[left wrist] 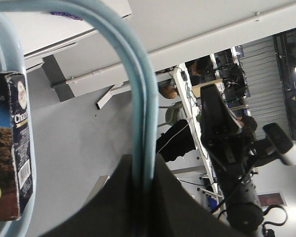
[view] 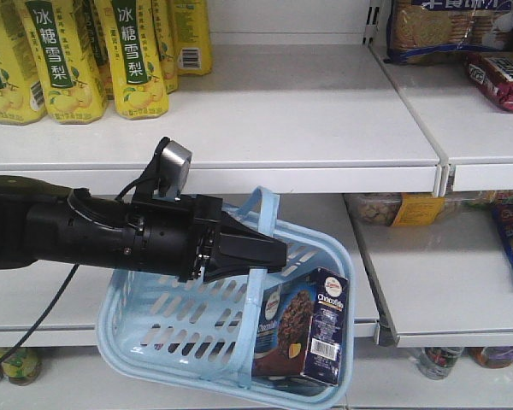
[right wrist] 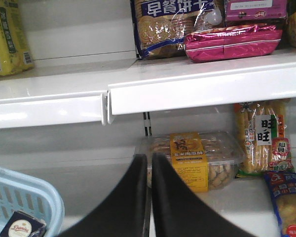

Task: Left arm holds basket, right arm returns cookies
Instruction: 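Reach the open right gripper down into the basket toward the Chocofello box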

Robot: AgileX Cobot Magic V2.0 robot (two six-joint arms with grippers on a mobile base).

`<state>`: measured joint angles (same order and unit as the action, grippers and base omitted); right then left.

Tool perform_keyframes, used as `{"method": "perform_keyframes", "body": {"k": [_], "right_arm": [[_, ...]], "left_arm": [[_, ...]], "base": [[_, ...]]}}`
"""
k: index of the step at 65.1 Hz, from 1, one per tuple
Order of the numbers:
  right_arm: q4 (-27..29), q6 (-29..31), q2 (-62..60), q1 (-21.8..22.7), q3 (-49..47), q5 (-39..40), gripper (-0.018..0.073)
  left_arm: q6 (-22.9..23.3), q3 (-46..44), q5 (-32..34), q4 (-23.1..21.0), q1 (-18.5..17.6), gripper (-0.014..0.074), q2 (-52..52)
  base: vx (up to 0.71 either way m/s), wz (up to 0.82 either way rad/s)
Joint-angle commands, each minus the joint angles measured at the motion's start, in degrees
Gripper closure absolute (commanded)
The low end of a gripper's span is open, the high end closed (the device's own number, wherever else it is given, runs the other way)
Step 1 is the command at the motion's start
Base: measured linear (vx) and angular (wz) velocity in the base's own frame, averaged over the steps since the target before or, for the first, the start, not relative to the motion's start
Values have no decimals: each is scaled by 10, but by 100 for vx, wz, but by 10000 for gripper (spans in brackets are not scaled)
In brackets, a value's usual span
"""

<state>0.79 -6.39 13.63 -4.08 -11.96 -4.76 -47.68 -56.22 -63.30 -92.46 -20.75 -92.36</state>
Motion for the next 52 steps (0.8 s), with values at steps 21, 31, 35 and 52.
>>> {"method": "perform_keyframes", "body": {"k": [21, 31, 35, 52], "right_arm": [[22, -1, 174, 1, -107, -18, 570], [27, -1, 198, 1, -107, -28, 568], [27, -1, 201, 1, -107, -29, 565], [27, -1, 205, 1, -107, -32, 479]], "left_arm": [[-6, -18, 13, -95, 3, 602, 19], [-6, -18, 13, -95, 3, 602, 19], [-6, -18, 13, -95, 3, 602, 19], [-6, -18, 13, -95, 3, 602, 19]], "base": [[0, 0], [0, 0], [0, 0], [0, 0]]}}
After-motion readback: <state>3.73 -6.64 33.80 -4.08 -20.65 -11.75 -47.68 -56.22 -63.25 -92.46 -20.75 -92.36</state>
